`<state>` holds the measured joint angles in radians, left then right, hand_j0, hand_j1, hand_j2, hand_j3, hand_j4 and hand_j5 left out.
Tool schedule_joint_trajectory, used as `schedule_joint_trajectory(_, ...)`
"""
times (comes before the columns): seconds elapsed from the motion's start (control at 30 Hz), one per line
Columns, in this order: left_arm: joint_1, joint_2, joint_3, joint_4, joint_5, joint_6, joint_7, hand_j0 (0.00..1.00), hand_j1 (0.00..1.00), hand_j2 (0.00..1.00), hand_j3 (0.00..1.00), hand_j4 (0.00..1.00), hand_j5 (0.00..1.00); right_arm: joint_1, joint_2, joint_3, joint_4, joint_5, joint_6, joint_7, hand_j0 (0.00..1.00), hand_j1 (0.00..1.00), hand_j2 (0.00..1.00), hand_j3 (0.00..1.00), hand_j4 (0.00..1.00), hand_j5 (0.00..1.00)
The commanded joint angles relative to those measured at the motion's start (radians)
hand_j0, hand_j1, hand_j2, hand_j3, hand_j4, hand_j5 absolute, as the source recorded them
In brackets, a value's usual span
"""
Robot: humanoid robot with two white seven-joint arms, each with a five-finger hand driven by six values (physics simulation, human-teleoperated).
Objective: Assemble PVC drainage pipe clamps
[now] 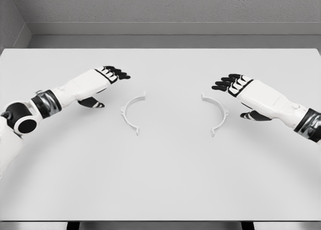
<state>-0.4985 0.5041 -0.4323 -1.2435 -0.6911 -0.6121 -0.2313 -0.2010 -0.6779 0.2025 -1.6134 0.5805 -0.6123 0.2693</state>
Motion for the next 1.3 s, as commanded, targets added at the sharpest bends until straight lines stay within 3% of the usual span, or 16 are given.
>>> schedule_joint_trajectory(0.0, 0.0, -0.015, -0.005, 0.007, 0.007, 0.001, -0.01, 1.0, 1.0, 1.0, 1.0, 1.0, 1.0, -0.002, 0.0, 0.0, 0.001, -0.005, 0.001, 0.001, 1.0, 1.0, 1.0, 1.0, 1.0, 1.0)
schedule_joint_trajectory(0.17, 0.0, -0.032, -0.013, 0.007, 0.007, 0.001, -0.023, 1.0, 1.0, 1.0, 1.0, 1.0, 1.0, -0.003, 0.003, 0.0, 0.015, 0.002, 0.001, 0.001, 1.0, 1.0, 1.0, 1.0, 1.0, 1.0)
schedule_joint_trajectory(0.47, -0.003, -0.044, -0.014, 0.015, 0.007, 0.001, -0.023, 1.0, 1.0, 1.0, 1.0, 1.0, 1.0, -0.055, 0.066, 0.051, 0.144, 0.009, 0.001, 0.004, 1.0, 1.0, 1.0, 1.0, 1.0, 1.0)
schedule_joint_trajectory(0.67, -0.003, -0.059, -0.014, 0.016, 0.007, 0.001, -0.042, 1.0, 1.0, 1.0, 1.0, 1.0, 1.0, -0.075, 0.101, 0.058, 0.176, 0.03, 0.001, 0.004, 1.0, 1.0, 1.0, 1.0, 1.0, 1.0)
schedule_joint_trajectory(0.83, -0.003, -0.062, -0.014, 0.016, 0.007, 0.001, -0.042, 1.0, 1.0, 1.0, 1.0, 1.0, 1.0, -0.084, 0.104, 0.066, 0.19, 0.032, 0.001, 0.004, 1.0, 1.0, 1.0, 1.0, 1.0, 1.0)
schedule_joint_trajectory(0.93, -0.003, -0.064, -0.016, 0.018, 0.007, 0.001, -0.042, 1.0, 1.0, 1.0, 1.0, 1.0, 1.0, -0.1, 0.104, 0.066, 0.236, 0.033, 0.001, 0.002, 1.0, 1.0, 1.0, 1.0, 1.0, 1.0)
schedule_joint_trajectory(1.27, -0.017, -0.095, -0.02, 0.047, 0.005, 0.001, -0.043, 1.0, 1.0, 1.0, 1.0, 1.0, 1.0, -0.107, 0.118, 0.08, 0.237, 0.032, 0.001, 0.002, 1.0, 1.0, 1.0, 1.0, 1.0, 1.0)
